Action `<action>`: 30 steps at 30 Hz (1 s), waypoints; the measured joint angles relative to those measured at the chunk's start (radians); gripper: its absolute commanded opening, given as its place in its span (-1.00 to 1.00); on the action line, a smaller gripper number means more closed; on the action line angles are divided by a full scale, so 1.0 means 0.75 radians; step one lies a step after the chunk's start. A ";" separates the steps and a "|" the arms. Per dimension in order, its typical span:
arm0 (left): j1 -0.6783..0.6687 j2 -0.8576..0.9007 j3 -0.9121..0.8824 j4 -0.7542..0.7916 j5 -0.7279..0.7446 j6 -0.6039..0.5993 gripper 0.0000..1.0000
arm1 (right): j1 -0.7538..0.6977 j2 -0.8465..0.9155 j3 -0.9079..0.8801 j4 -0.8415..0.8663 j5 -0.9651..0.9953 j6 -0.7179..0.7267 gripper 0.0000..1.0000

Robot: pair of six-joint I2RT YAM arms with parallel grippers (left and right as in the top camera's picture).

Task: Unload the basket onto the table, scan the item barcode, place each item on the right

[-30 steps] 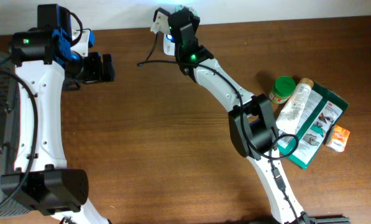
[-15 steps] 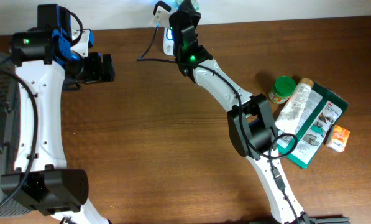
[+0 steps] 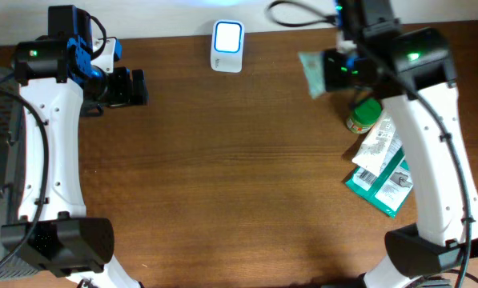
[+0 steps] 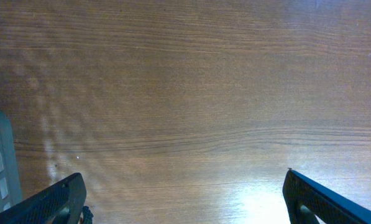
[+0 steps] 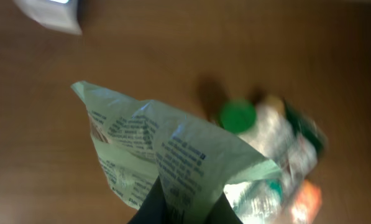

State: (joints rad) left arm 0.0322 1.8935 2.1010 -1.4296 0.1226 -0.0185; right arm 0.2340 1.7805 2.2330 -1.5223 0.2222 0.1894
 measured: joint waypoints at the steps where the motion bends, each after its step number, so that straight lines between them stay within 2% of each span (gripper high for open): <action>1: 0.001 0.000 0.000 -0.002 0.000 0.000 0.99 | -0.060 0.001 -0.005 -0.074 -0.025 0.028 -0.92; 2: 0.001 0.000 0.000 -0.002 0.000 0.000 0.98 | -0.169 0.001 -0.032 -0.160 -0.056 0.063 -0.91; 5: 0.000 0.000 0.000 -0.004 0.000 0.000 0.98 | -0.408 -0.002 -0.235 -0.133 -0.100 0.092 -0.91; 7: 0.000 0.000 0.000 -0.003 -0.001 0.000 0.98 | -0.566 0.011 -0.517 0.012 -0.107 0.097 -0.92; 9: 0.001 0.000 0.000 0.000 0.000 0.000 0.98 | -0.632 0.012 -0.726 0.218 -0.115 0.098 -0.90; 10: 0.000 0.000 0.000 -0.001 0.001 0.000 0.98 | -0.676 0.014 -0.835 0.307 -0.123 0.098 -0.67; 11: 0.000 0.000 0.000 -0.001 -0.001 0.000 0.98 | -0.709 0.014 -0.918 0.412 -0.129 0.099 -0.20; 12: 0.001 0.000 0.000 -0.001 0.000 0.000 0.98 | -0.736 0.014 -0.997 0.488 -0.133 0.107 -0.04; 14: 0.000 0.000 0.000 -0.002 -0.001 0.000 0.98 | -0.756 0.013 -1.046 0.539 -0.141 0.101 0.11; 15: 0.001 0.000 0.000 -0.003 0.000 0.000 0.98 | -0.756 0.013 -1.046 0.545 -0.145 0.099 0.12; 17: 0.000 0.000 0.000 -0.004 0.000 0.000 0.98 | -0.756 0.013 -1.016 0.465 -0.178 0.086 0.45; 20: 0.000 0.000 0.000 -0.005 0.000 0.000 0.98 | -0.756 0.009 -0.675 0.245 -0.348 -0.057 0.81; 21: 0.000 0.000 0.000 -0.002 0.001 0.000 0.98 | -0.755 -0.004 -0.563 0.164 -0.410 -0.104 0.82; 22: 0.000 0.000 0.000 -0.001 0.000 0.000 0.98 | -0.754 -0.009 -0.546 0.149 -0.420 -0.146 0.84; 23: 0.000 0.000 0.000 -0.003 -0.001 0.000 0.98 | -0.724 -0.064 -0.349 0.043 -0.514 -0.204 0.85; 24: 0.000 0.000 0.000 -0.002 0.000 0.000 0.98 | -0.683 -0.129 -0.265 -0.018 -0.547 -0.235 0.86; 25: 0.000 0.000 0.000 -0.003 0.000 0.000 0.98 | -0.643 -0.181 -0.213 -0.065 -0.565 -0.255 0.86; 26: 0.000 0.000 0.000 -0.002 0.000 0.000 0.98 | -0.592 -0.267 -0.169 -0.091 -0.582 -0.262 0.97; 30: 0.000 0.000 0.000 -0.001 0.000 0.000 0.98 | -0.544 -0.615 -0.144 -0.191 -0.620 -0.212 0.97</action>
State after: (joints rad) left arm 0.0322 1.8935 2.1010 -1.4303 0.1226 -0.0185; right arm -0.1738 1.3193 2.1250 -1.6653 -0.2428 0.0303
